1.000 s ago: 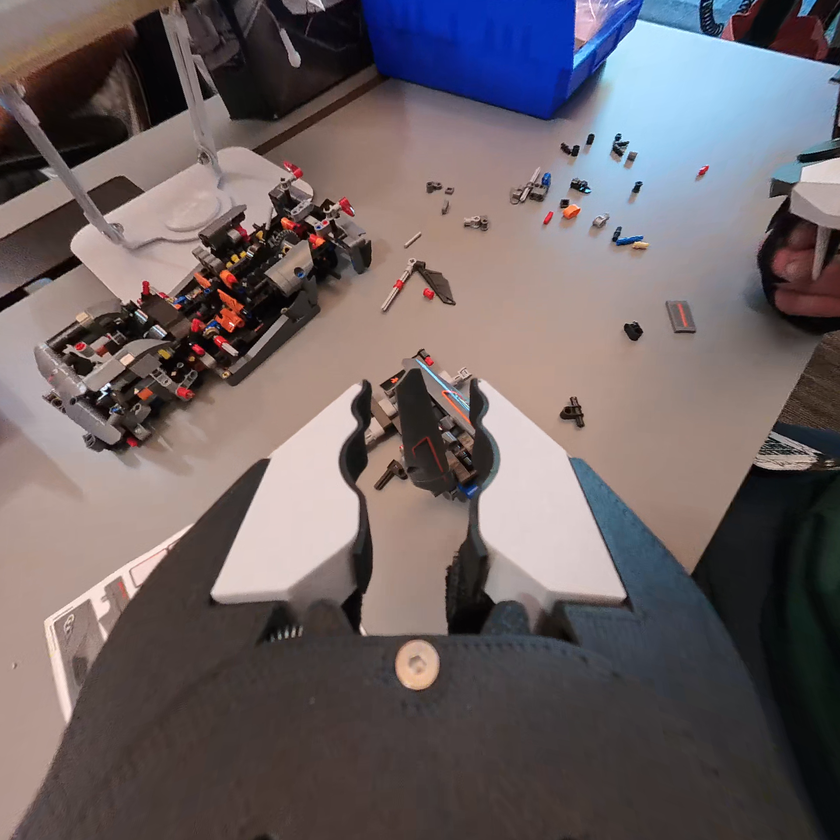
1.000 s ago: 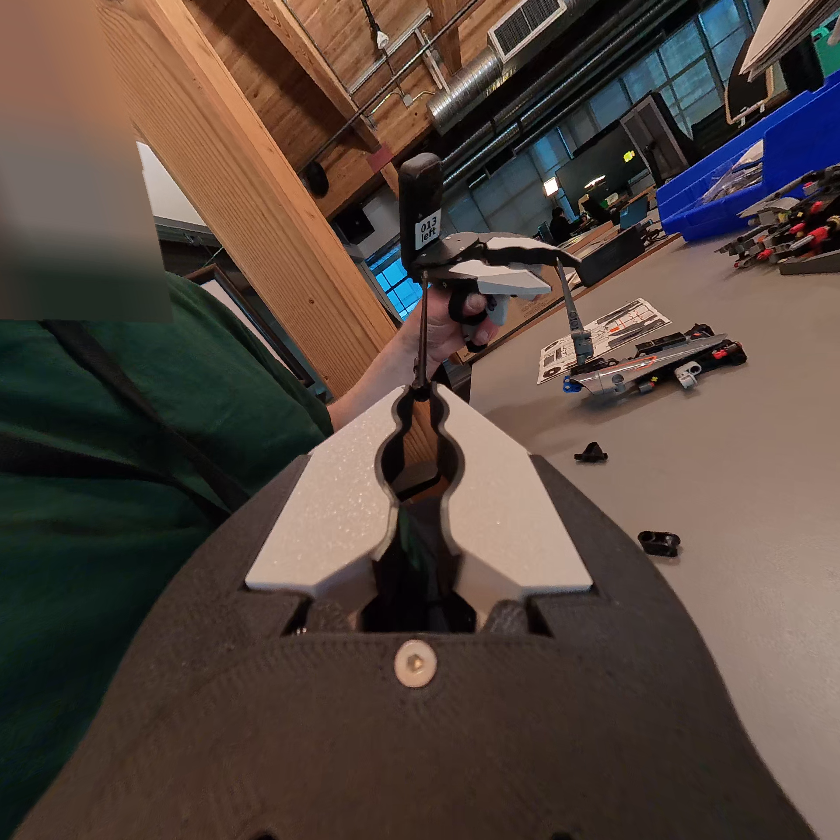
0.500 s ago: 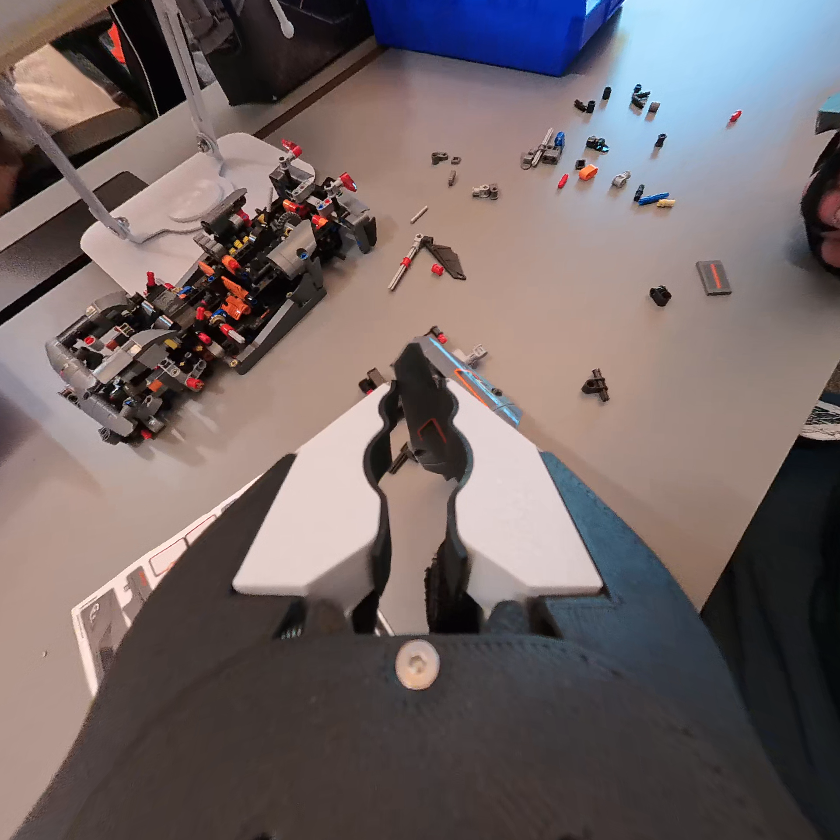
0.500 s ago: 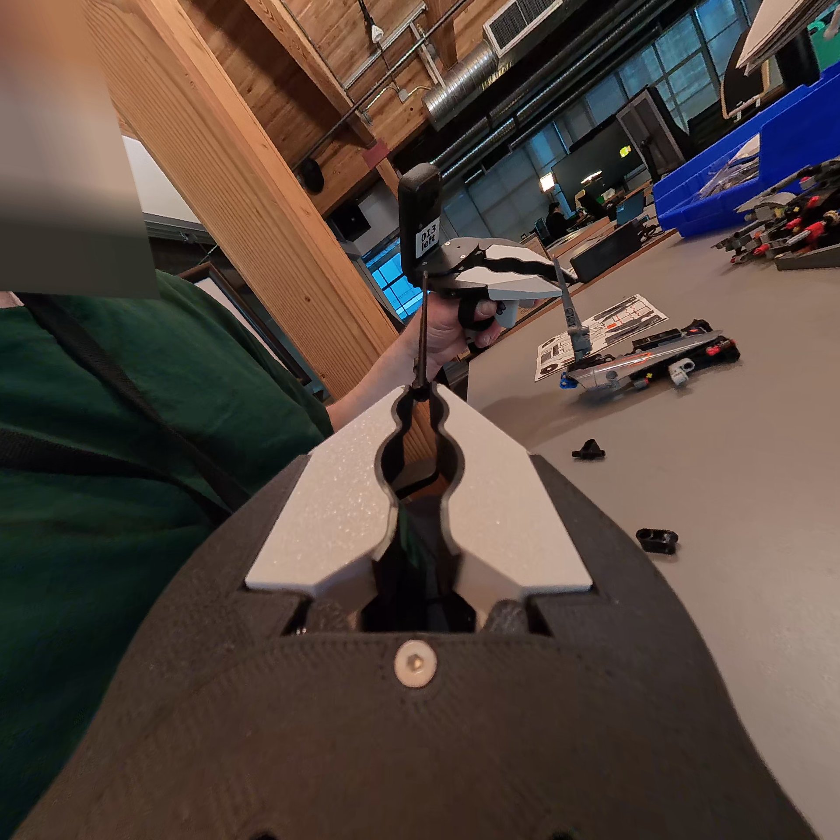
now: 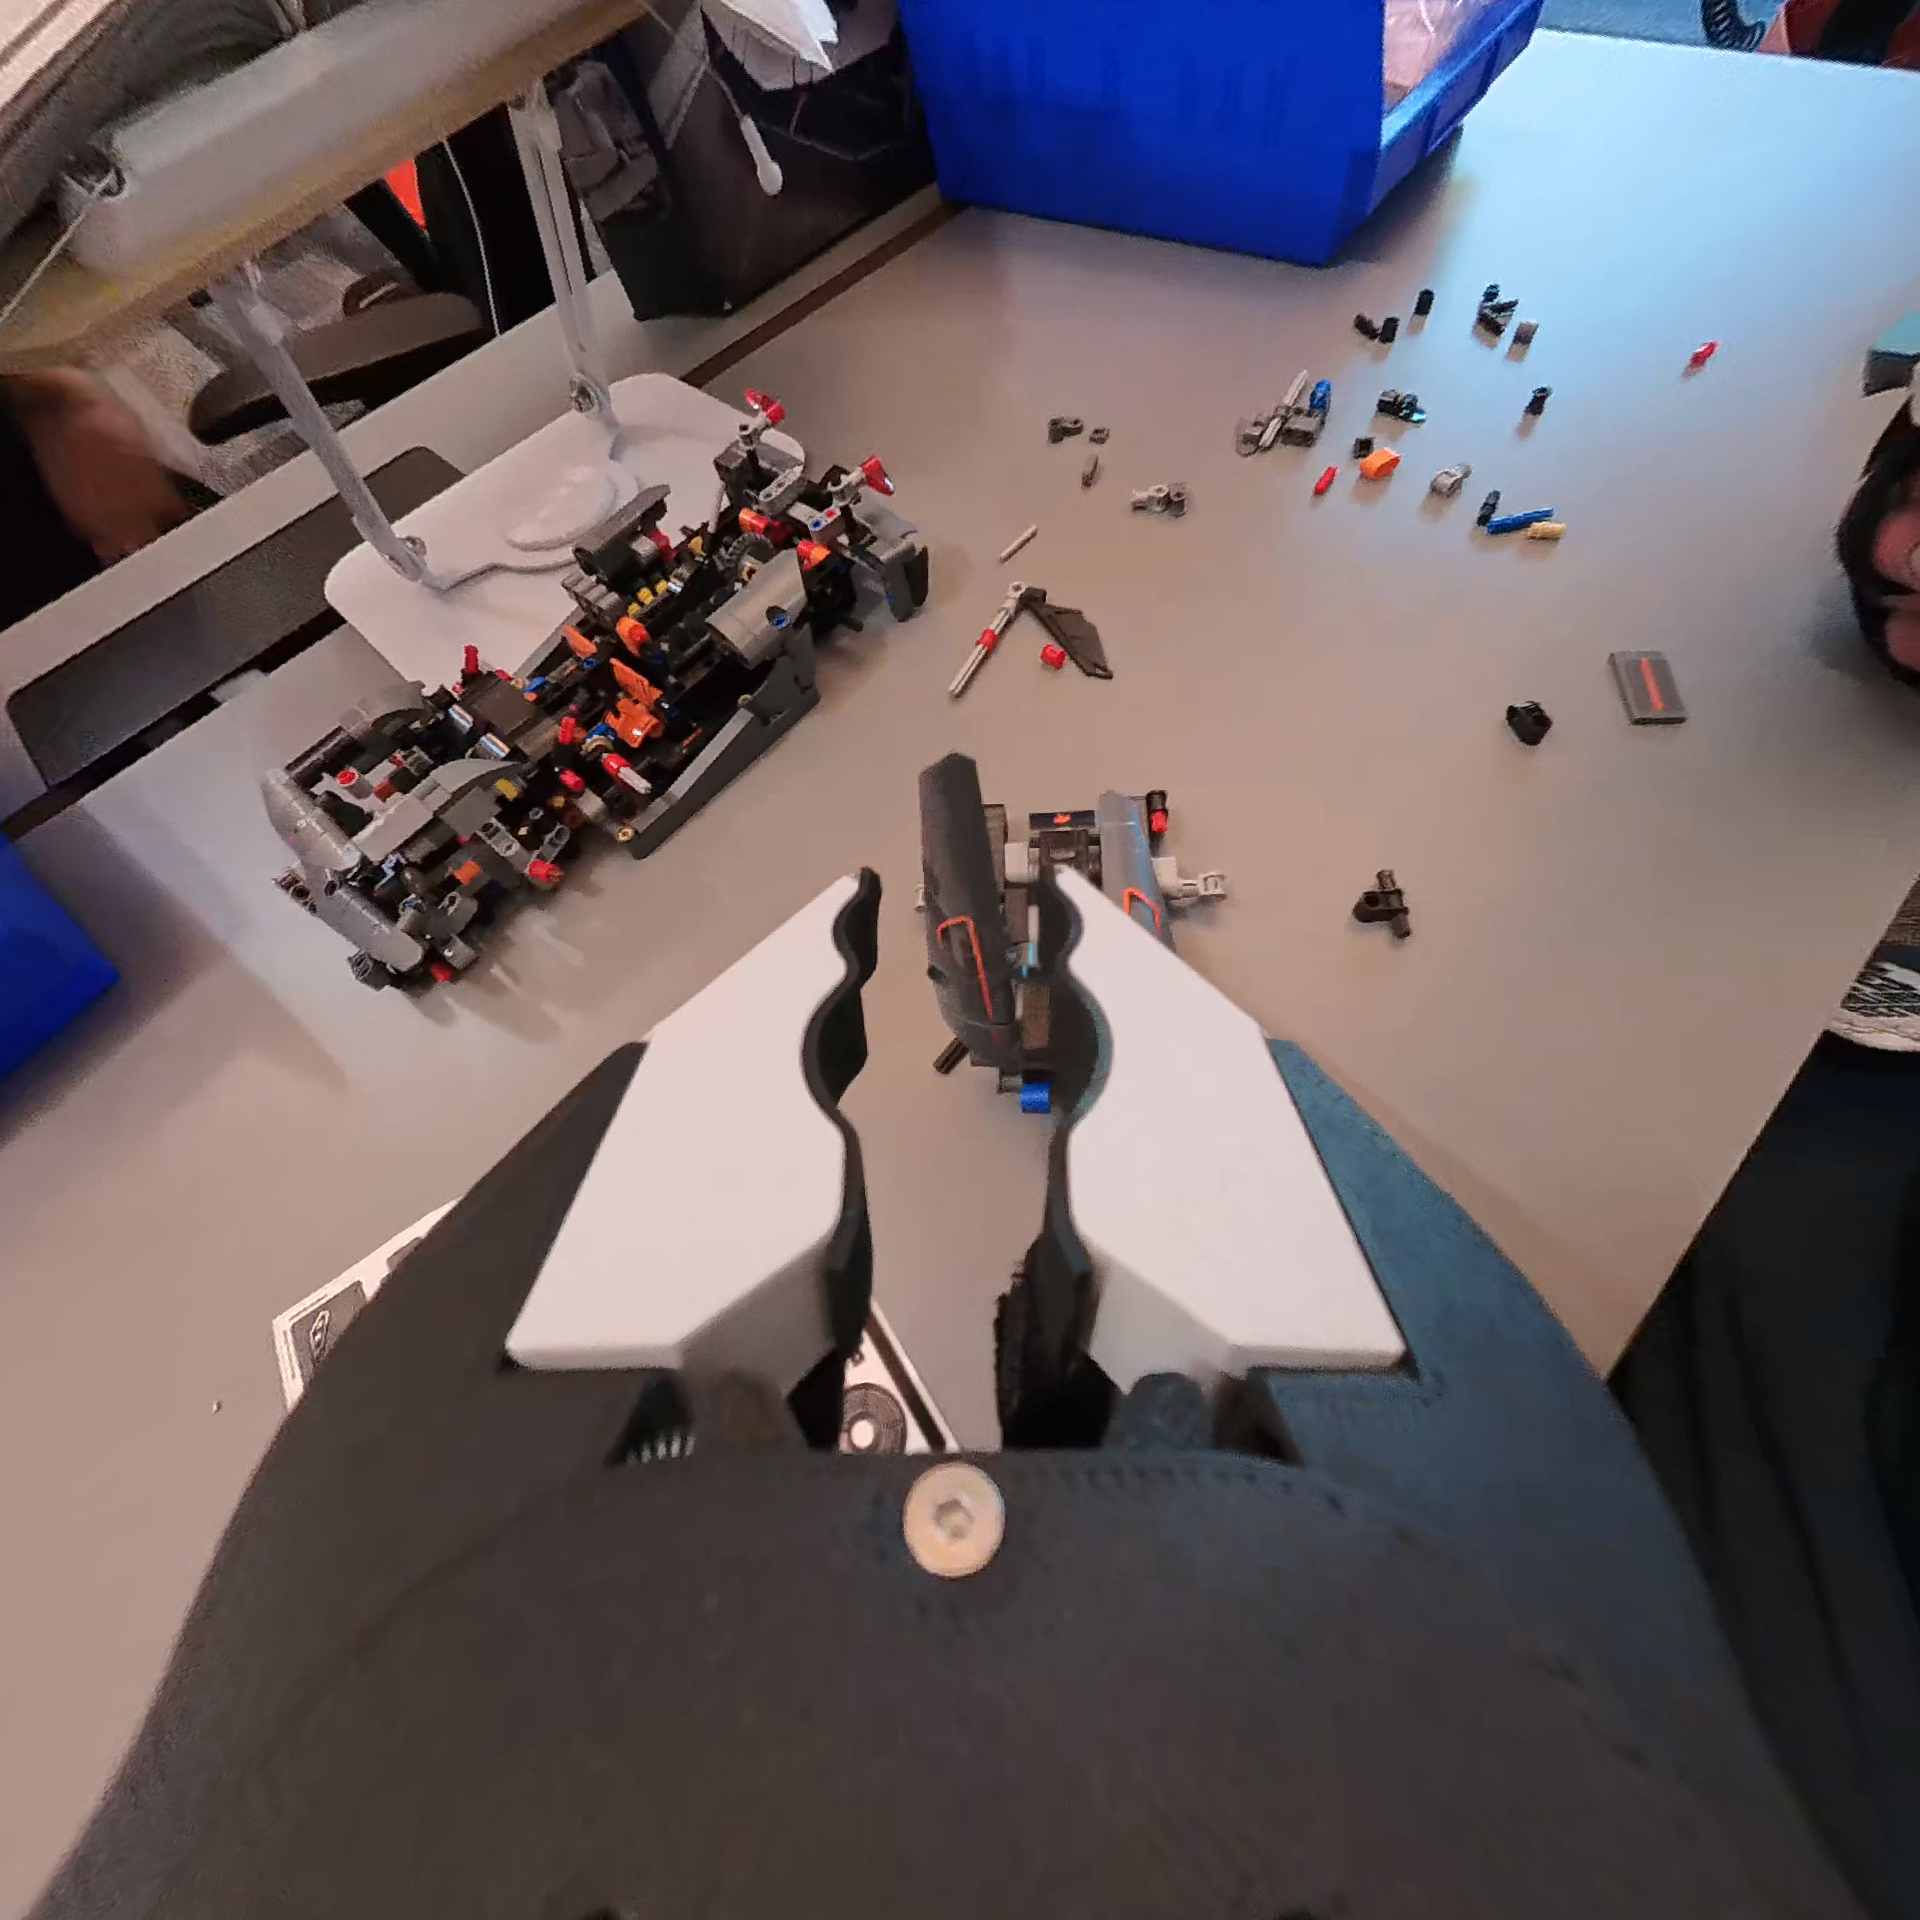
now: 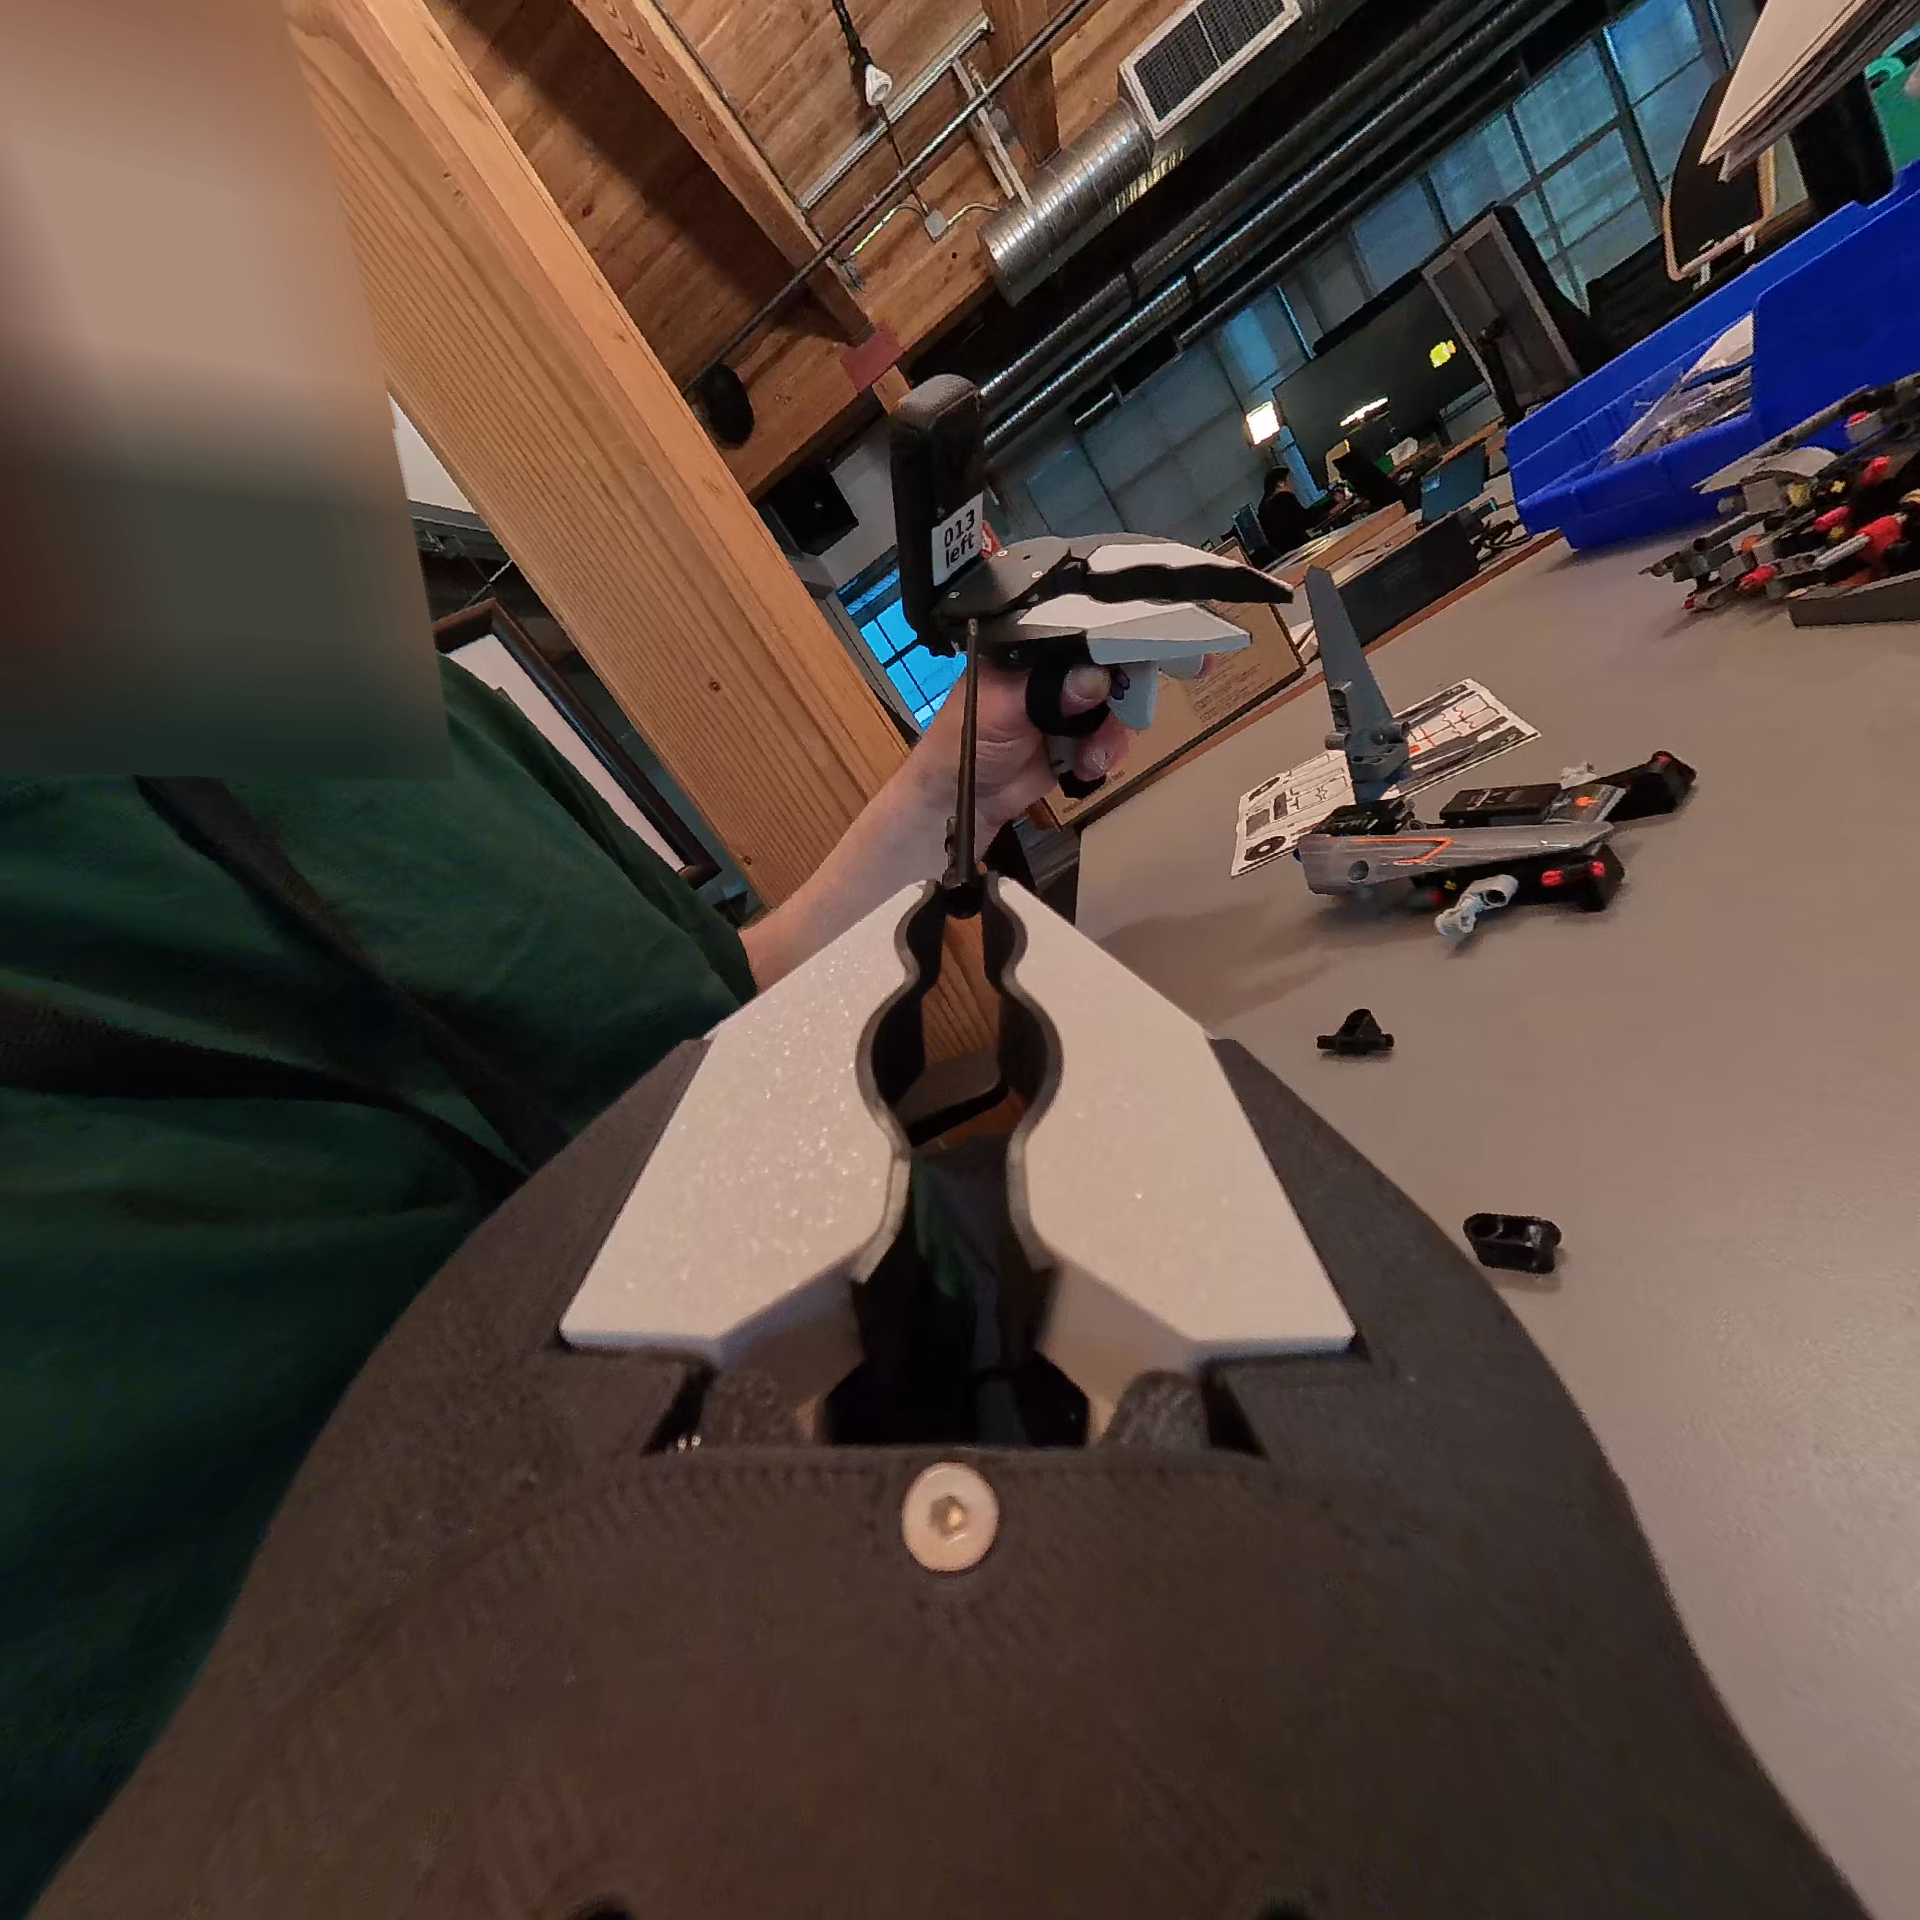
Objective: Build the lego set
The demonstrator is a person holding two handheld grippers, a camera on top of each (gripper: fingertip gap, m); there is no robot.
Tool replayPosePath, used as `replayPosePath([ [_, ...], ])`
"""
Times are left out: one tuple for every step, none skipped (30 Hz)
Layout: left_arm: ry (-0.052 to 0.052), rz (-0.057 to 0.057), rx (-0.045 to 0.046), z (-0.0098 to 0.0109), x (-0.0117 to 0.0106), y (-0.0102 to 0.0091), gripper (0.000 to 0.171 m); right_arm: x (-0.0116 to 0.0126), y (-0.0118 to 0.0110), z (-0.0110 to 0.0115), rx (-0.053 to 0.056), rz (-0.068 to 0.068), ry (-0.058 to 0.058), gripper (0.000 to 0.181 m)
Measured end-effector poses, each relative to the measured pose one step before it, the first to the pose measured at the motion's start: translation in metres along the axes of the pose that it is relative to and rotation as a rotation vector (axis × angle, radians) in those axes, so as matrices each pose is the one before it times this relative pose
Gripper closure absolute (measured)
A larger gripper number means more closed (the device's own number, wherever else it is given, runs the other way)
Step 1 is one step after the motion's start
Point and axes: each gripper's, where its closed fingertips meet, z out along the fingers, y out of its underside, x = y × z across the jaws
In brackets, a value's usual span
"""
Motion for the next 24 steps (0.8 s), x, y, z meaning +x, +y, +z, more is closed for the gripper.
replayPosePath([
  [-0.0018,0.0036,-0.00503,0.00006,0.00059,-0.00042,0.142,-0.00025,-0.00025,-0.00012,0.0012,0.0,-0.0019,0.177],
  [-0.001,0.006,-0.0027,0.00025,0.00061,-0.0009,0.14,-0.00026,-0.00017,-0.00021,0.0013,0.0003,-0.0018,0.177],
  [0.003,0.0042,0.00215,0.00053,0.0008,-0.00146,0.14,-0.00004,-0.00016,-0.00021,0.0013,0.0,-0.0004,0.177],
  [0.0085,0.0002,0.00226,0.00115,0.00127,-0.00139,0.14,-0.00003,-0.00011,-0.00001,0.0004,-0.0001,0.0006,0.177],
  [0.0093,-0.0009,0.00175,0.00156,0.00113,-0.00093,0.139,0.00011,0.0001,-0.00001,-0.0001,-0.0006,0.0014,0.177],
  [0.0053,0.0001,0.00179,0.00194,0.00044,-0.00068,0.139,0.00029,-0.00026,-0.00006,0.0012,-0.0014,0.0036,0.177],
  [-0.0009,0.0005,-0.00297,0.00209,-0.00101,0.00027,0.138,0.00204,-0.00125,0.00007,0.0062,-0.0036,0.0165,0.177],
  [0.0005,0.0036,-0.00324,0.00183,-0.00088,0.00007,0.138,0.00324,-0.001,0.00086,0.003,-0.0032,0.0238,0.177],
  [0.0045,0.0037,0.00209,0.00116,-0.00039,-0.00088,0.137,0.00345,0.00005,0.00203,-0.0078,-0.0051,0.0198,0.177],
  [0.0036,0.0,0.00604,0.00048,-0.00072,-0.00161,0.137,0.00525,-0.0005,0.00324,-0.0087,-0.0075,0.0263,0.177],
  [0.0041,-0.0015,0.00686,0.00041,-0.00085,-0.00172,0.136,0.00685,-0.00161,0.00433,-0.0079,-0.0131,0.0358,0.177],
  [0.0058,-0.001,0.00638,0.00034,-0.00063,-0.00152,0.135,0.00673,-0.00236,0.00594,-0.0094,-0.0116,0.0344,0.177],
  [0.005,-0.0002,0.00481,0.00046,-0.00057,-0.00112,0.135,0.00447,-0.00269,0.00753,-0.0156,-0.005,0.0179,0.177],
  [0.0031,-0.0004,0.0011,0.00051,-0.00059,-0.00047,0.135,0.00226,-0.00361,0.00865,-0.011,-0.0078,0.0037,0.177],
  [0.0041,0.0018,0.00077,0.00053,-0.0002,-0.00039,0.133,0.00399,-0.00354,0.00963,-0.0101,-0.0054,0.0109,0.177],
  [0.0037,0.0035,0.00093,0.00037,-0.00006,-0.00036,0.133,0.00706,-0.00203,0.01053,-0.0162,0.0022,0.0236,0.177],
  [0.0008,0.0036,0.0027,0.00018,-0.00047,-0.00055,0.132,0.00776,-0.0015,0.01089,-0.0172,0.0021,0.0235,0.177],
  [-0.0002,0.0019,0.00386,0.00026,-0.00088,-0.00065,0.132,0.00776,-0.00171,0.01104,-0.0118,-0.0072,0.023,0.177],
  [0.0058,-0.0004,0.00532,0.00031,-0.0002,-0.0009,0.132,0.00946,-0.00099,0.0109,-0.013,-0.0126,0.0366,0.176],
  [0.0097,-0.0015,0.00877,0.00049,0.00021,-0.00144,0.132,0.00942,-0.00036,0.01065,-0.0159,-0.0126,0.0364,0.176],
  [0.0084,-0.0014,0.00802,0.00097,0.00012,-0.0014,0.132,0.0067,-0.00096,0.01037,-0.0137,-0.0146,0.0196,0.177],
  [0.0085,-0.0007,-0.00008,0.00165,-0.00003,0.0,0.132,0.00717,-0.00008,0.00964,-0.0185,-0.0117,0.0237,0.177],
  [0.0088,0.0023,-0.00363,0.00172,0.00029,0.00059,0.132,0.00767,0.0007,0.00895,-0.0231,-0.0139,0.033,0.177],
  [0.0053,0.0037,-0.0038,0.00146,0.00001,0.0007,0.132,0.00635,0.00077,0.00842,-0.0223,-0.0155,0.0293,0.177],
])
